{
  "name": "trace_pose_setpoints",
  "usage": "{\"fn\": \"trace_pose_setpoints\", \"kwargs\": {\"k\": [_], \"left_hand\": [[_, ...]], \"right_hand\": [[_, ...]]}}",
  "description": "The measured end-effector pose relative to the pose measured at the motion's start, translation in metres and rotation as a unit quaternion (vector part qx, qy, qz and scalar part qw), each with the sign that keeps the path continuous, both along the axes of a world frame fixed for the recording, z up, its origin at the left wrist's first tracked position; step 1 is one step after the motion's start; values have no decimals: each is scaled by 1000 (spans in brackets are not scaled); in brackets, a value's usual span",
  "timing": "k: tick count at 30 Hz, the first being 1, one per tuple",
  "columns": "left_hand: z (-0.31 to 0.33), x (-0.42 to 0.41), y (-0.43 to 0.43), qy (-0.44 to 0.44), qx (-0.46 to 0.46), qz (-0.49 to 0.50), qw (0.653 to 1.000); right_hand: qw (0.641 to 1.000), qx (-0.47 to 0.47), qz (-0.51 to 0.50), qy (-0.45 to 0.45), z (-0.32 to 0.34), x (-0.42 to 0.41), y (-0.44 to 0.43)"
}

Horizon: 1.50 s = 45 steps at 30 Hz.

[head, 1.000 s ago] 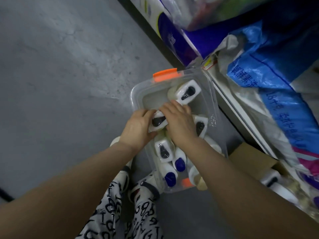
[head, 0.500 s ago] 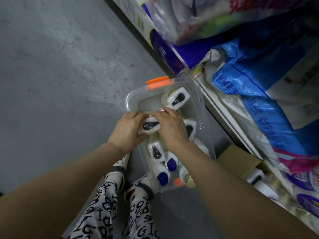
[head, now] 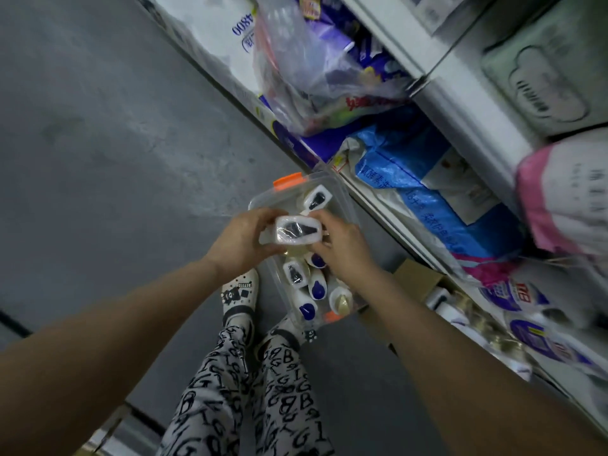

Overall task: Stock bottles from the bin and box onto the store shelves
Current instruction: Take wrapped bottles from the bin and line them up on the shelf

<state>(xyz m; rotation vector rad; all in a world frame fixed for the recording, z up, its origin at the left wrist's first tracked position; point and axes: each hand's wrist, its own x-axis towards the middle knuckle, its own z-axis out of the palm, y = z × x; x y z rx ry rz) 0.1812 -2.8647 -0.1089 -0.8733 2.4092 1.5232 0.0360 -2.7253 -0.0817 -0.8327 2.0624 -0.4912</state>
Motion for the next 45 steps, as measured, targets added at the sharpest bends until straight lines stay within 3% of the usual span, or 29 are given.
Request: {"fn": "trace_pose_setpoints", "kwargs": {"k": [8,17,22,39,45], "left_hand": [[125,-32,-9,43,105,-8,994],[267,-64,-13,96,37,-104,989],[339,-80,-6,158,71,-119,978],[524,-149,2,286,-69,-162,942],[572,-160,6,325,-58,-165,929]], "right_hand": [[980,-69,-165,-93,126,-13,20],[918,-170,-327,-144,252,-8,32],[902,-234,-348,-104,320,-11,33],[813,-394,-429,-17,501,-40,51],[800,-418,-429,40,551,-42,59]]}}
